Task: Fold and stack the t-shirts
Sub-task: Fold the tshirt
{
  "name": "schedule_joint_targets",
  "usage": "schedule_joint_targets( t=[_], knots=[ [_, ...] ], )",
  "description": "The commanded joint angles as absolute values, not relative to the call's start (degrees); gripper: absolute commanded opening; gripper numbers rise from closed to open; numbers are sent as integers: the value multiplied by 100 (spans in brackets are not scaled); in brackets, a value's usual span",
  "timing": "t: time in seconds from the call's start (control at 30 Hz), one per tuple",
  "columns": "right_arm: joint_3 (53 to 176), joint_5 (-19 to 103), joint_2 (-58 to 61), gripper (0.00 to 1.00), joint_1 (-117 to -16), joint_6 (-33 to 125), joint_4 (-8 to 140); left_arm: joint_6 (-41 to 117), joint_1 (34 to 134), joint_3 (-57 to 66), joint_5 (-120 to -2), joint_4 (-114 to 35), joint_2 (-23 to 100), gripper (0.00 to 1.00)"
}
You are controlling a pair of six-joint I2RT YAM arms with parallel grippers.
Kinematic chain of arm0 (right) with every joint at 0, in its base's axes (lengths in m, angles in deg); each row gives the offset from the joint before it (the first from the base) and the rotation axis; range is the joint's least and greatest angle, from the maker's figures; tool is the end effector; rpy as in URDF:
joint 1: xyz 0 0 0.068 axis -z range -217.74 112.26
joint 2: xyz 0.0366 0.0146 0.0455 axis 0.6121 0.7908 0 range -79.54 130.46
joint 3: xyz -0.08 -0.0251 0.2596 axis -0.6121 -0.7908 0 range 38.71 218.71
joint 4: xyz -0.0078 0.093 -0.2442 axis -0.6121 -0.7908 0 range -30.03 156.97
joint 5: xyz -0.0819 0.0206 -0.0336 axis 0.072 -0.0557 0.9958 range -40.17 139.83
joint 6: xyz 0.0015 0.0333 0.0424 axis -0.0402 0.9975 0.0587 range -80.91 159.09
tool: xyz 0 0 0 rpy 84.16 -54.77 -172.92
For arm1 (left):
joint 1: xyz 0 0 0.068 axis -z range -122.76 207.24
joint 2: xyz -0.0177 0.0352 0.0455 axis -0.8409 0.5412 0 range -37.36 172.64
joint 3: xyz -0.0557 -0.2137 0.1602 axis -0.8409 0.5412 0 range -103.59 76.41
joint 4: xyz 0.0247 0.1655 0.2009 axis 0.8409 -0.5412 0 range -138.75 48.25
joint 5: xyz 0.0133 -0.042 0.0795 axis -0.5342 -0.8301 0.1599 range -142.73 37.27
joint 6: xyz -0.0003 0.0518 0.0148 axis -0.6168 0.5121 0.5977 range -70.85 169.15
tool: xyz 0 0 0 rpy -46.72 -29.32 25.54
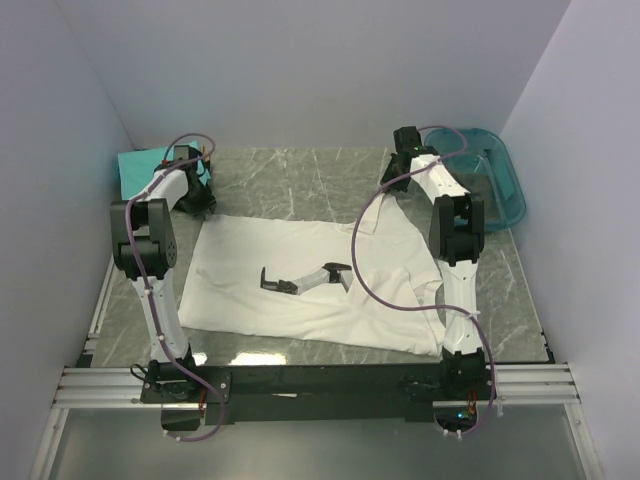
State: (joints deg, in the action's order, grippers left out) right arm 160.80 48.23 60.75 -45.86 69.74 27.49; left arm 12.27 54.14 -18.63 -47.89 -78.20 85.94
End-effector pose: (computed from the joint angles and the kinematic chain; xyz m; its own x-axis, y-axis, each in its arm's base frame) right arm 0.5277 0.0764 0.1700 -0.7992 0.4008 -0.4479 0.2923 0.9103 0.2930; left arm 0.4551 0.0276 0.1720 -0.6683 -0.6351 -0.3875 -0.6137 0.7650 -0.1953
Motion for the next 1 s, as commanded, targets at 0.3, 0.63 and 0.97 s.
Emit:
schedule_joint_targets(
  t=[0.3, 0.63, 0.97],
  knots=[
    [16018, 4825, 5705, 0, -4627, 6871, 2874, 1127, 5407, -2466, -4491, -7901, 8981, 40],
    [16009, 4852, 5670, 0, -4609, 6853, 2865, 1189, 5442, -2291, -4553, -7955, 8876, 40],
    [15956, 4878, 5634, 0, -4609, 6897, 2865, 1189, 5486, -1895, -4605, -7946, 8683, 39]
  ],
)
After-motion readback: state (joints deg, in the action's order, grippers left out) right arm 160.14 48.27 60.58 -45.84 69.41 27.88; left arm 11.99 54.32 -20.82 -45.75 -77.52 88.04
